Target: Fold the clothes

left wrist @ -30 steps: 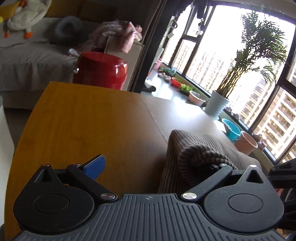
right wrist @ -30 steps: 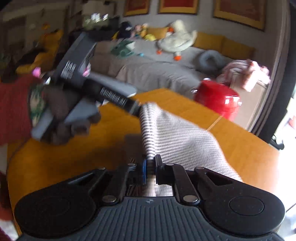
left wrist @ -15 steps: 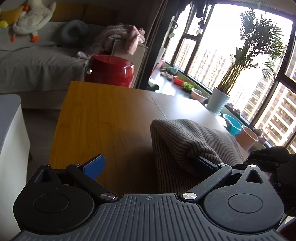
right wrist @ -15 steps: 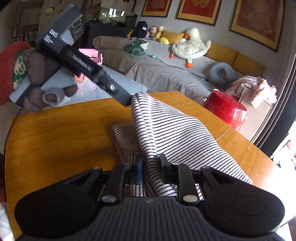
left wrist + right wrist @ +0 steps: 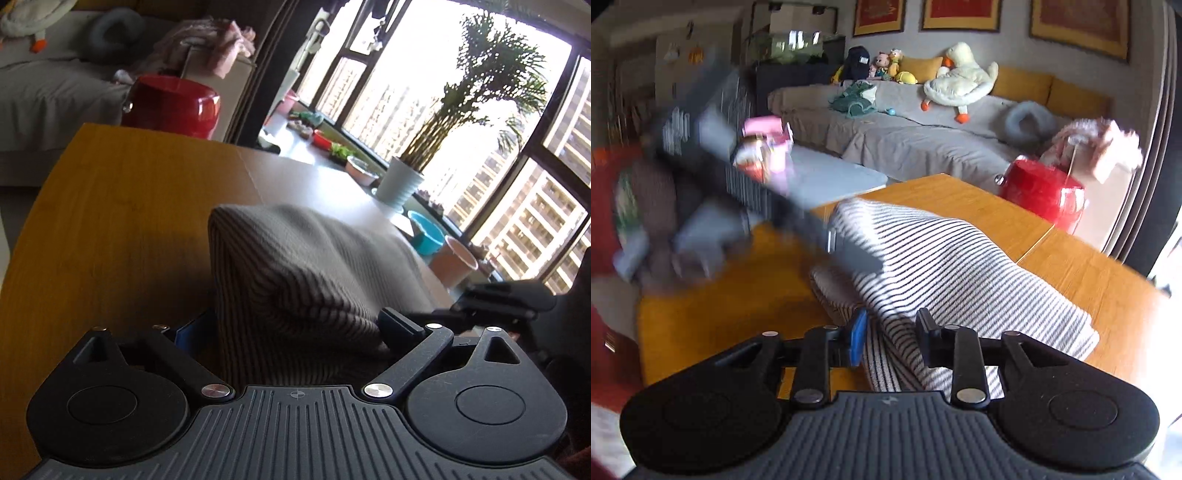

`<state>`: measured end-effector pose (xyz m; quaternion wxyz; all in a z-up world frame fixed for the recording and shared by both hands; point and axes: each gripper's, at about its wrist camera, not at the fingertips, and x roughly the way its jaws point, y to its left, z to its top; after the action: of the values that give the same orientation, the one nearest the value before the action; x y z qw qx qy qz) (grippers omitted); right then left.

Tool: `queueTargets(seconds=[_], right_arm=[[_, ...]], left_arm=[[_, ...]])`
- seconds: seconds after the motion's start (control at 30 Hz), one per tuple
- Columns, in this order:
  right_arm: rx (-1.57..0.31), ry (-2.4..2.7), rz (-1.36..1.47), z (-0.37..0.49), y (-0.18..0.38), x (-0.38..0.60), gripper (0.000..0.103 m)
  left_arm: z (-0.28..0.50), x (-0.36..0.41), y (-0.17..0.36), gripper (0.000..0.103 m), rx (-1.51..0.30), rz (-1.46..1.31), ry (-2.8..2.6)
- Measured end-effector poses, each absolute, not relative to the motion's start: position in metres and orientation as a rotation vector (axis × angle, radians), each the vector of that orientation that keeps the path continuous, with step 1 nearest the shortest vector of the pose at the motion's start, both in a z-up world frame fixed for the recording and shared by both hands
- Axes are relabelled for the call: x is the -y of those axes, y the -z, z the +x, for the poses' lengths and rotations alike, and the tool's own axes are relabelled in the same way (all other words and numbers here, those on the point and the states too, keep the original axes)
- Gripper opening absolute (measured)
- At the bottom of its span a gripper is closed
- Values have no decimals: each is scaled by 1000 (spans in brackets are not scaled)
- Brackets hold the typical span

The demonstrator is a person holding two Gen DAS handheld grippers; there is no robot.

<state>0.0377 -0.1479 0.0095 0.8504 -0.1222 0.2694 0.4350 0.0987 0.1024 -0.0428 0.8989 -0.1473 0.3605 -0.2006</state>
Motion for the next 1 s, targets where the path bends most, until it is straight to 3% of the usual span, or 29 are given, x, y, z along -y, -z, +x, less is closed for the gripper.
queueTargets(seconds=[0.07, 0.13, 0.37, 0.57, 0.7, 1.0], right_arm=[[-563, -910, -172, 50, -27, 166, 58], [-539, -881, -152, 69, -40, 174, 75], [-571, -755, -280, 154, -21, 154, 77], [-699, -748, -43, 193, 15, 177, 77], [-707, -720, -7, 174, 21, 203, 77], [-706, -796, -115, 93, 12, 209, 77]], left_arm=[[99, -99, 60, 97, -787, -325, 418], [93, -92, 60, 96, -765, -267, 416], [79, -94, 41, 96, -719, -251, 389], [74, -103, 32, 96, -754, -461, 633], [91, -84, 47, 96, -804, -461, 701], [140, -87, 42, 97, -732, -384, 574]])
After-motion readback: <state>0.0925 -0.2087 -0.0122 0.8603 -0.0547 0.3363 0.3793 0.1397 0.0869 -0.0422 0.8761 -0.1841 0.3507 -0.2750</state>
